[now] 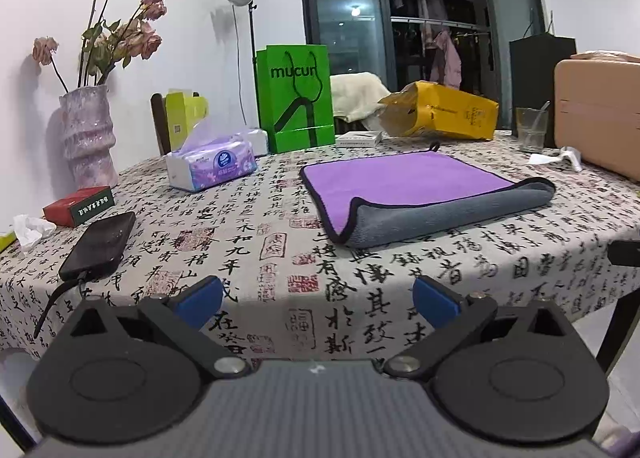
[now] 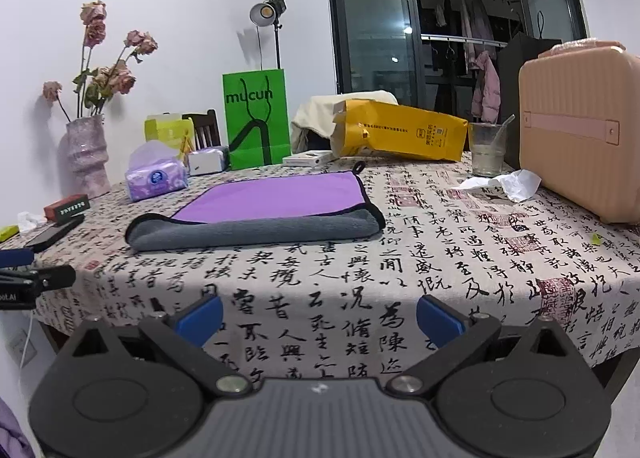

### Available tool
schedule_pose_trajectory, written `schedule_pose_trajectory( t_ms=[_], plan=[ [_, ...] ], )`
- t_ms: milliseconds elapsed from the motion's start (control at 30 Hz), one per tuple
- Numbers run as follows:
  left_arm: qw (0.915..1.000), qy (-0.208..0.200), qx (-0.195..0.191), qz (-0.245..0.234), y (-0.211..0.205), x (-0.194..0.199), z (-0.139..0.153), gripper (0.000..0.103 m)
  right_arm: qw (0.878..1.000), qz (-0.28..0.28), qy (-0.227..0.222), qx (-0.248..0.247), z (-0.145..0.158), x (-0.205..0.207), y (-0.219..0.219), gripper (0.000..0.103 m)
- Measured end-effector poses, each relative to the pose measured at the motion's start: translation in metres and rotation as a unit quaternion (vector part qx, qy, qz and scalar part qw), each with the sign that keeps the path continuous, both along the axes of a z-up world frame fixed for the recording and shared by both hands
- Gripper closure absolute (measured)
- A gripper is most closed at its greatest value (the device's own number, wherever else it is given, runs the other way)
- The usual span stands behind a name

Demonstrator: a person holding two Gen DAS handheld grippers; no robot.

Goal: Fold towel

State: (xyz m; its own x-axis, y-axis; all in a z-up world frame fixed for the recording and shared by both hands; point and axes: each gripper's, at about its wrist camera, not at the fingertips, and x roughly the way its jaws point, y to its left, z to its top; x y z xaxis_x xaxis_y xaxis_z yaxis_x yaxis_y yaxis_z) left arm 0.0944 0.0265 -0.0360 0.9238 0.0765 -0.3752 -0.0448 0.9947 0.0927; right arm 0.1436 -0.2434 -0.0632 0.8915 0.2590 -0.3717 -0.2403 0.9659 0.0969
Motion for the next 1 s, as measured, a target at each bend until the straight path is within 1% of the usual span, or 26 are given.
schedule_pose_trajectory(
  t_ms=[200,600,767,833,933,1000],
  plan=[
    [0.9999,0.009,-0.003,0.014,0.001,0.020,0.001,0.000,1.000,0.007,0.015,-0.003,-0.002,0.023,-0.002,0.000],
    [0.9998,0.018,-0.008,0.001,-0.006,0.062,0.010,0.000,1.000,0.014,0.020,0.004,0.008,0.076,-0.006,0.000],
    [0.9994,0.029,-0.016,-0.006,-0.005,0.082,0.010,0.000,1.000,0.013,0.013,-0.016,0.011,0.093,-0.003,0.001],
    [0.9991,0.034,-0.022,-0.007,-0.004,0.088,0.010,0.000,0.999,0.016,0.013,-0.025,0.012,0.100,-0.001,0.003],
    [0.9989,0.035,-0.030,-0.012,-0.004,0.095,0.011,0.000,0.999,0.023,0.017,-0.024,0.013,0.109,0.000,0.007],
    [0.9990,0.031,-0.030,-0.015,-0.004,0.098,0.012,0.000,0.999,0.026,0.018,-0.022,0.013,0.115,0.000,0.013]
  ],
)
